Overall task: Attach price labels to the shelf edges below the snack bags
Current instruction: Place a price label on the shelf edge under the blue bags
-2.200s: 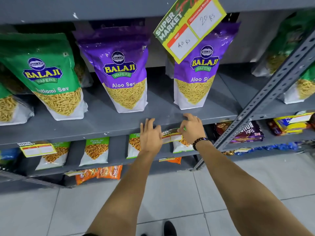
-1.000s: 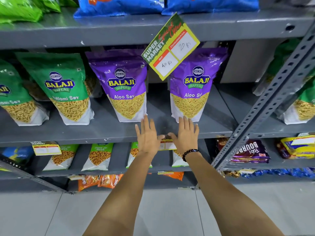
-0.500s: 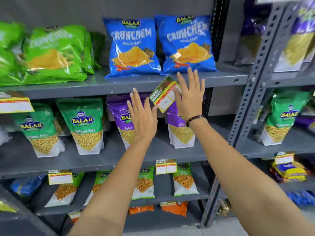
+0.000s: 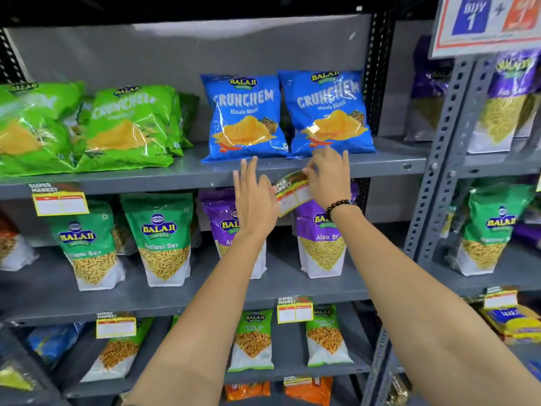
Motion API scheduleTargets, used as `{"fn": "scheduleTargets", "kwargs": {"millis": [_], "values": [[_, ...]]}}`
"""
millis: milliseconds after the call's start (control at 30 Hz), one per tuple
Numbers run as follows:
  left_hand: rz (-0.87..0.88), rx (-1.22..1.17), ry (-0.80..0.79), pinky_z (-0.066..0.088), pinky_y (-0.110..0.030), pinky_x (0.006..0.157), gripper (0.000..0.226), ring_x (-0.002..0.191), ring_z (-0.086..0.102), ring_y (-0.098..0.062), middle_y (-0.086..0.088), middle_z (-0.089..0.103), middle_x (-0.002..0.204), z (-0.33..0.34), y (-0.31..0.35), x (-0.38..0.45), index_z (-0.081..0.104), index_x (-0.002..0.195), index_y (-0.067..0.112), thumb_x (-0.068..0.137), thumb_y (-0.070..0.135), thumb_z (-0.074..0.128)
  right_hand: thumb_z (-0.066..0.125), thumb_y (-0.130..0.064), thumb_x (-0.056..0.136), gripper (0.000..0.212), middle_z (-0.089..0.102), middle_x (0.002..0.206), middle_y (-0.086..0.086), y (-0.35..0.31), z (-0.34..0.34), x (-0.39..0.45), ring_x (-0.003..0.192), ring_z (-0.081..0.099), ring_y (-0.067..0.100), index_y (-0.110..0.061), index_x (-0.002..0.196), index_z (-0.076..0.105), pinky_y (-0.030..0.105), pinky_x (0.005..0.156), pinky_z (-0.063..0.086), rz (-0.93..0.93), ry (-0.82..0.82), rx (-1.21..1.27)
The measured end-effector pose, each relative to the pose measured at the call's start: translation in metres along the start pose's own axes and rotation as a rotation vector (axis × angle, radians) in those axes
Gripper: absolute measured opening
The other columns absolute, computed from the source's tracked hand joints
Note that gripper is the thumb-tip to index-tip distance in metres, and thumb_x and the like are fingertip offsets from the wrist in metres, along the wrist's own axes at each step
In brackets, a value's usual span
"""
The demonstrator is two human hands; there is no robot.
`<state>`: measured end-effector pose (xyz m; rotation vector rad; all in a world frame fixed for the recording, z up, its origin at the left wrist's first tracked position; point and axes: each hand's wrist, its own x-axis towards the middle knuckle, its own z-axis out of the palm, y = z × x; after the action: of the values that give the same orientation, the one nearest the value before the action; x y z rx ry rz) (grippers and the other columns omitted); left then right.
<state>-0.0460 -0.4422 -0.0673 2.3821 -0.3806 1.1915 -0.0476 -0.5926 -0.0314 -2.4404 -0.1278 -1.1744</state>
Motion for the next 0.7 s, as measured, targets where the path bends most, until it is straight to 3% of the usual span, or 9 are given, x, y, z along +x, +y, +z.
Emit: {"fn": "scheduleTargets", "kwargs": {"millis": [67,167,300,400,500,700], "values": [[0.023,-0.024,-0.015,0.012,-0.052,0.118,0.016,0.142,0.021,-0.040,-0.023,0.039,0.146,-0.004,-0.008,0.004,0.061,0.081,0.000,0.092,0.011,0.056,0.060,-0.015,0.086,0.013,0.059,0.115,0.015,0.008,-0.001,-0.003,0.116,0.050,0.032,-0.003,0.081,0.062,0.056,0.116,0.015,0.030,0.003,0.097],[0.046,-0.020,-0.133,0.010,-0.049,0.119,0.017,0.142,0.022,-0.037,-0.020,0.040,0.146,-0.006,-0.017,0.012,0.062,0.084,0.001,0.092,0.015,0.057,0.061,-0.014,0.086,0.013,0.059,0.117,0.014,0.013,0.002,-0.005,0.116,0.049,0.028,-0.004,0.078,0.063,0.050,0.118,0.007,0.062,-0.058,0.161],[0.048,0.004,-0.176,0.020,-0.044,0.118,0.015,0.126,0.045,-0.033,-0.016,0.056,0.129,-0.006,-0.016,0.025,0.064,0.091,0.002,0.091,0.017,0.061,0.061,-0.012,0.085,0.012,0.061,0.110,0.013,0.013,0.010,-0.006,0.109,0.052,0.027,-0.004,0.076,0.064,0.048,0.118,0.011,0.087,-0.001,0.164],[0.031,0.028,-0.129,0.044,-0.039,0.094,0.016,0.102,0.055,-0.029,-0.011,0.061,0.110,-0.011,-0.010,0.033,0.062,0.095,0.005,0.093,0.021,0.057,0.061,-0.014,0.086,0.012,0.062,0.103,0.013,0.013,0.013,-0.002,0.102,0.052,0.028,-0.005,0.078,0.064,0.047,0.116,0.019,0.117,0.035,0.160],[0.032,0.106,-0.114,0.047,-0.037,0.068,0.019,0.094,0.056,-0.027,-0.009,0.062,0.104,-0.014,-0.006,0.040,0.058,0.098,0.008,0.096,0.026,0.053,0.060,-0.017,0.087,0.014,0.061,0.095,0.013,0.013,0.014,0.003,0.093,0.052,0.029,-0.006,0.078,0.062,0.045,0.106,0.029,0.129,0.053,0.161],[0.040,0.148,-0.118,0.040,-0.035,0.059,0.018,0.093,0.056,-0.028,-0.010,0.060,0.105,-0.013,-0.005,0.048,0.057,0.100,0.009,0.097,0.025,0.050,0.059,-0.019,0.088,0.015,0.060,0.092,0.012,0.010,0.013,0.006,0.090,0.050,0.028,-0.007,0.079,0.060,0.038,0.098,0.029,0.154,0.066,0.156]]}}
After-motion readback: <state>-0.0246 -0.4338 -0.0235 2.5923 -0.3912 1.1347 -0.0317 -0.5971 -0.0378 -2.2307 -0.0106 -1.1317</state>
